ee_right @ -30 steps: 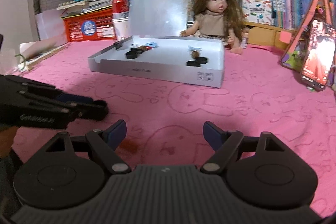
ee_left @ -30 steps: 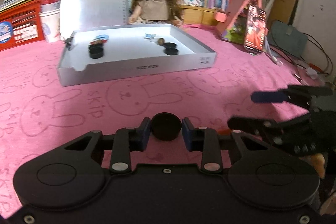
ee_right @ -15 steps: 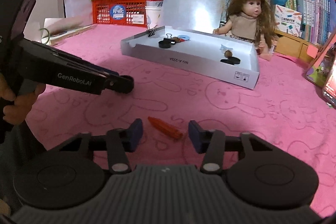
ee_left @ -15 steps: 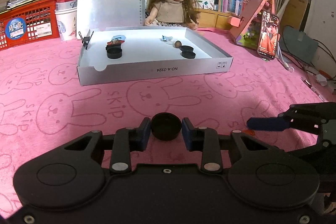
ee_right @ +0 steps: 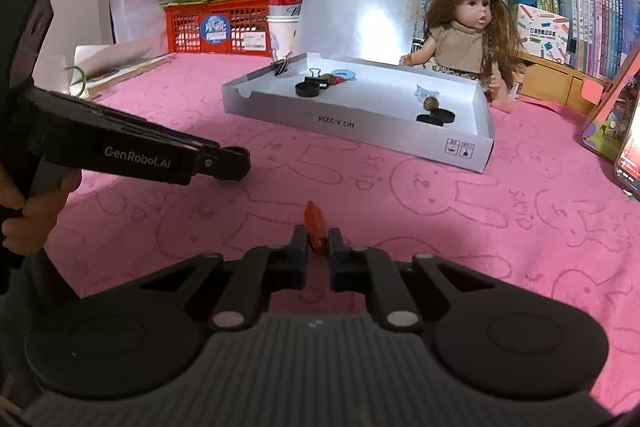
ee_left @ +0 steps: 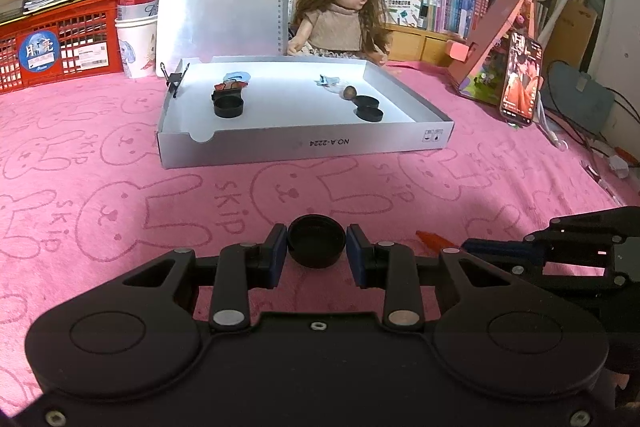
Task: Organize rigid objects
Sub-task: 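Grasp the orange stick with the right tool, then carry the black lid and orange stick into the white box with both tools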
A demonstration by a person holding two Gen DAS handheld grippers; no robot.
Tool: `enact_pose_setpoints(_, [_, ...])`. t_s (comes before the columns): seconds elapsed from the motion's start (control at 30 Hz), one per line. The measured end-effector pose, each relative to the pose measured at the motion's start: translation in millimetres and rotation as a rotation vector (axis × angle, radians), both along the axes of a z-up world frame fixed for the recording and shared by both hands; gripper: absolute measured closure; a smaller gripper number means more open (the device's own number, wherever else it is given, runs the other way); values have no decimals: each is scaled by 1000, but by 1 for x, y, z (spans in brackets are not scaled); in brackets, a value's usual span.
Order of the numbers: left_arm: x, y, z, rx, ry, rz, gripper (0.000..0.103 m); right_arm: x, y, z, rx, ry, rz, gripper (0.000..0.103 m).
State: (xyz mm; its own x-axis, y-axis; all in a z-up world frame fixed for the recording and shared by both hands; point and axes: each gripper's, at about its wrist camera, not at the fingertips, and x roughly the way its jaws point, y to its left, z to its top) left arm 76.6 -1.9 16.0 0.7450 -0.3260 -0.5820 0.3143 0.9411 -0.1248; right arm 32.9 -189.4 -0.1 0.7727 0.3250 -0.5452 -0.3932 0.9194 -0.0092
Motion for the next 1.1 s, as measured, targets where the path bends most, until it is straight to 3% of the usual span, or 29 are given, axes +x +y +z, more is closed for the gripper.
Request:
enact_pose_setpoints(0.5, [36,4,32,-37,-44,57,72,42,-12,38,44,-92,-118,90])
enact_pose_setpoints(0.87, [97,8,46,-50,-45,150,72,97,-22,43,72,-53,-190,90])
enact_pose_setpoints(1.1, [129,3,37,-32,-21,186,72,136,-29,37,101,11,-235,90])
